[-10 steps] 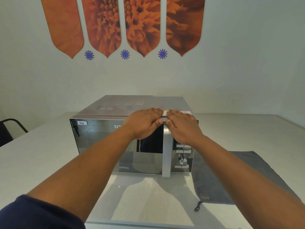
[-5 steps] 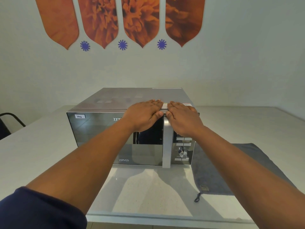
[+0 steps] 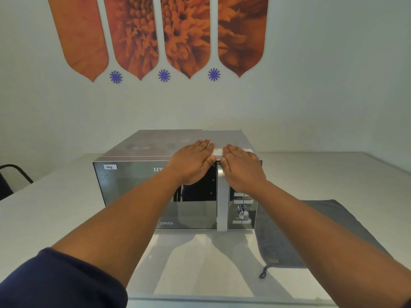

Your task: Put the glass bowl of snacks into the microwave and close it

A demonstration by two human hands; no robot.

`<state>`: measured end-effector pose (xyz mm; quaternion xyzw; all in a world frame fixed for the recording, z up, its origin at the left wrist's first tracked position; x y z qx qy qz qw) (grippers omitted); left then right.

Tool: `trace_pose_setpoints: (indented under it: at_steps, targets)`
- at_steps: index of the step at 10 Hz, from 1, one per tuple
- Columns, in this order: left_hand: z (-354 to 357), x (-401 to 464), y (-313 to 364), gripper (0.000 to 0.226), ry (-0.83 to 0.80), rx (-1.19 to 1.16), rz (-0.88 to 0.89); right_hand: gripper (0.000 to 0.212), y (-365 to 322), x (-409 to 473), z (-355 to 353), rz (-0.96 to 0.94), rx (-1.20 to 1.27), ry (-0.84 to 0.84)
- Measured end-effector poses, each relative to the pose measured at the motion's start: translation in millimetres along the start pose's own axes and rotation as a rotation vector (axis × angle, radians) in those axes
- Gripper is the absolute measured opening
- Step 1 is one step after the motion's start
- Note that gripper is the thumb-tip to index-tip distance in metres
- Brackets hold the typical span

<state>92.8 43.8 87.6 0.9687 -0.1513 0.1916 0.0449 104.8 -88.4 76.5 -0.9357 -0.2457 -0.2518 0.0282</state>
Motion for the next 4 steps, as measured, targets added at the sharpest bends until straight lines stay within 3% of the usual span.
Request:
trace_pose_setpoints:
  at_steps: [2,4]
  targets:
    - [-2,-3,4,0.068,0.004,-0.009,-0.032,0.060,-2,-8,-8,-0.002,0.022,0.058]
    - [-35,-2,22,0.067,0.252,-0.063,-0.002,0.063,0,-3,-44,0.019,0.034,0.266]
Point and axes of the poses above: each hand's wrist, its own x-axis towards the middle knuckle, its own z-axis out of the palm, y = z × x, the point moved 9 cm from there along x, towards the middle knuckle, and after that the axes turned 10 degrees about -x, right-handed, at the moved point
